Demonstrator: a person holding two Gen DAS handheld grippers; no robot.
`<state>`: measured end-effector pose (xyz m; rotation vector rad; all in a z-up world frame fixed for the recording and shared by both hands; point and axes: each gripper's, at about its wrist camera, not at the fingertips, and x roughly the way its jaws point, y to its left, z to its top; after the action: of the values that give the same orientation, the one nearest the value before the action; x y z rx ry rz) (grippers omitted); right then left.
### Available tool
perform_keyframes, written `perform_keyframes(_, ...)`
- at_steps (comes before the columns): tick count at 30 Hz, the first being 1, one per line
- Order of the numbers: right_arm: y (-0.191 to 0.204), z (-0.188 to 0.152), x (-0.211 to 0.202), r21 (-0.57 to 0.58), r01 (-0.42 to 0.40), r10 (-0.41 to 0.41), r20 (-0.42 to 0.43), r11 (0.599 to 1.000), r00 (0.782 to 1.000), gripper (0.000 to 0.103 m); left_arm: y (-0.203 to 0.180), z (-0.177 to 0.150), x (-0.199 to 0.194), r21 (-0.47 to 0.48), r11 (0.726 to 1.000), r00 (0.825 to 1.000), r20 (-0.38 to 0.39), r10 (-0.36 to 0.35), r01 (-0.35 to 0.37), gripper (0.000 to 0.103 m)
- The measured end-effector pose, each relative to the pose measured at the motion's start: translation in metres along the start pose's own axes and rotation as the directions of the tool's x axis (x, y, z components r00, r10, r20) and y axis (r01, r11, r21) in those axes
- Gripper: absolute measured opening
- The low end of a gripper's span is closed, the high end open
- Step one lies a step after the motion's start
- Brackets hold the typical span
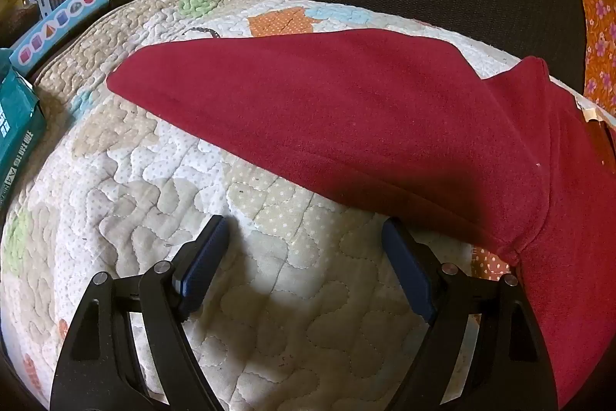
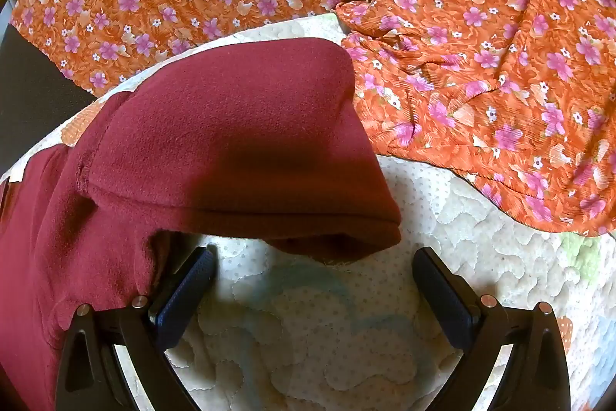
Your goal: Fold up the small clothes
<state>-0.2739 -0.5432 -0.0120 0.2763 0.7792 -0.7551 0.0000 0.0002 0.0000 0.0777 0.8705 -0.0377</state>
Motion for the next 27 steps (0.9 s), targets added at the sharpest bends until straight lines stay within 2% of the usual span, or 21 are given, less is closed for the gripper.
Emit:
perform_keyframes(14,0.000,0.001,-0.001,-0.001,0.001,-0.001,-0.003,1.000,1.000,0.102,0.001,-0.002,-0.002,-0.002,1.000,1.000,-0.008,0.001,-0.001,0.082)
perform_keyframes(17,0.000,-0.001,-0.008,-0.023,-0.004,0.003,-0.035,1.000,0.999,0.102,0.000,-0.001,-0.009,0.000,1.000,1.000,-0.004,0.017,-0.017,0.082)
perform_keyframes(20,0.004,-0.010,-0.029,-0.077,0.006,-0.011,-0.073,0.997,0.997,0.096,-0.001,-0.002,-0.021,0.006,1.000,1.000,0.017,0.026,-0.026,0.082)
perform_keyframes(23,0.010,-0.017,-0.071,-0.123,-0.024,0.022,-0.014,0.992,1.000,0.096,-0.003,-0.002,-0.036,0.010,1.000,0.999,0.036,0.005,-0.005,0.082)
perform_keyframes(27,0.030,-0.022,-0.120,-0.165,-0.107,0.114,0.035,0.981,0.993,0.096,-0.014,-0.003,-0.062,0.044,0.999,0.997,0.083,-0.008,0.004,0.082)
